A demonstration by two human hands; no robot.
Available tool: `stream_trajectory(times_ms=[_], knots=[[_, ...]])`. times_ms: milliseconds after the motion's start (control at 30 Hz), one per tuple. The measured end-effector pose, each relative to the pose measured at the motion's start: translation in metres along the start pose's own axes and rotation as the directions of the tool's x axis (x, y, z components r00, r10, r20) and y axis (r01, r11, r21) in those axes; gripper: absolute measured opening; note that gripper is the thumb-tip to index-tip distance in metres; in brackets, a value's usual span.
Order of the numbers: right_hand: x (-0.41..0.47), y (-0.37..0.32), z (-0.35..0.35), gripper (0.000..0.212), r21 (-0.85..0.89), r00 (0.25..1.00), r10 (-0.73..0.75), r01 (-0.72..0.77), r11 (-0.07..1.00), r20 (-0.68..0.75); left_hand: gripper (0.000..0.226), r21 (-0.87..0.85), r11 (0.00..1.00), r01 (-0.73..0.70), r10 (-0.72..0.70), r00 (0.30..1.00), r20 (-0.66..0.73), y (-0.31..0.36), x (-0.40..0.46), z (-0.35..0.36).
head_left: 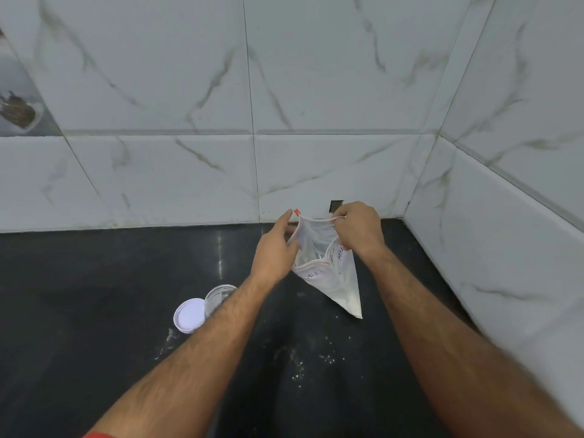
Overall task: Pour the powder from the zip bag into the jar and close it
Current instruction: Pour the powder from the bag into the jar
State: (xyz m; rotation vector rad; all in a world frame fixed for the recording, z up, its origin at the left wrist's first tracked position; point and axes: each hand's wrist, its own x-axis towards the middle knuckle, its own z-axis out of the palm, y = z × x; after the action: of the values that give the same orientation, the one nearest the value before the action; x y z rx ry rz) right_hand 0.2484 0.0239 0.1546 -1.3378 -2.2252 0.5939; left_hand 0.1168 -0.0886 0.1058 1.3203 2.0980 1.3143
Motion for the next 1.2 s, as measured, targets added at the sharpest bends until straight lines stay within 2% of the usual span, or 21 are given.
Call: stream_trajectory(times_ms=[100,267,400,433,500,600,700,767,867,967,1033,1200], knots=[[-0.005,0.001,0.004,0.033,0.024,0.999,0.038,-0.038,0.999,-0.023,0.052,-0.016,1.0,-0.012,0.012,0.999,-0.038,-0.007,-0.008,0.0],[-0.011,0.0,0.011,0.027,0.189,0.981,0.187,-0.172,0.967,-0.06,0.059,0.01,0.995,-0.102,0.101,0.995,0.023,-0.018,-0.028,0.0],[-0.015,-0.004,0.022,0.029,0.239,0.974,0.214,-0.192,0.952,-0.071,0.059,0.062,0.993,-0.097,0.093,0.993,0.07,-0.015,-0.04,0.003],[-0.016,-0.004,0.024,0.032,0.256,0.973,0.22,-0.197,0.947,-0.067,0.062,0.069,0.994,-0.087,0.082,0.994,0.069,-0.014,-0.042,0.002],[-0.017,-0.006,0.026,0.033,0.28,0.971,0.235,-0.212,0.936,-0.052,0.084,0.092,0.994,-0.056,0.047,0.995,0.089,-0.012,-0.046,0.001],[-0.019,-0.008,0.027,0.028,0.246,0.973,0.23,-0.217,0.945,-0.024,0.113,0.185,0.982,-0.041,0.02,0.993,0.116,-0.013,-0.05,-0.001],[-0.017,-0.008,0.025,0.026,0.176,0.982,0.188,-0.191,0.966,0.033,0.113,0.241,0.97,-0.017,0.003,0.998,0.055,-0.017,-0.048,-0.001],[-0.015,-0.008,0.021,0.029,0.056,0.99,0.121,-0.125,0.991,0.071,0.113,0.248,0.968,0.024,-0.031,0.999,0.024,-0.018,-0.047,-0.001],[-0.012,-0.01,0.014,0.031,-0.074,0.99,0.057,-0.047,0.996,0.129,0.101,0.267,0.96,0.089,-0.079,0.996,-0.048,-0.018,-0.049,-0.002],[-0.011,-0.011,0.012,0.033,-0.116,0.99,0.024,-0.007,0.993,0.141,0.079,0.273,0.955,0.118,-0.085,0.988,-0.131,-0.018,-0.049,-0.001],[-0.011,-0.01,0.011,0.033,-0.139,0.99,0.004,0.016,0.99,0.141,0.063,0.319,0.942,0.106,-0.066,0.989,-0.136,-0.019,-0.048,-0.001],[-0.01,-0.001,0.007,0.023,-0.048,0.987,-0.004,0.012,0.999,0.162,0.037,0.4,0.917,-0.004,0.042,0.995,-0.087,-0.02,-0.042,-0.005]])
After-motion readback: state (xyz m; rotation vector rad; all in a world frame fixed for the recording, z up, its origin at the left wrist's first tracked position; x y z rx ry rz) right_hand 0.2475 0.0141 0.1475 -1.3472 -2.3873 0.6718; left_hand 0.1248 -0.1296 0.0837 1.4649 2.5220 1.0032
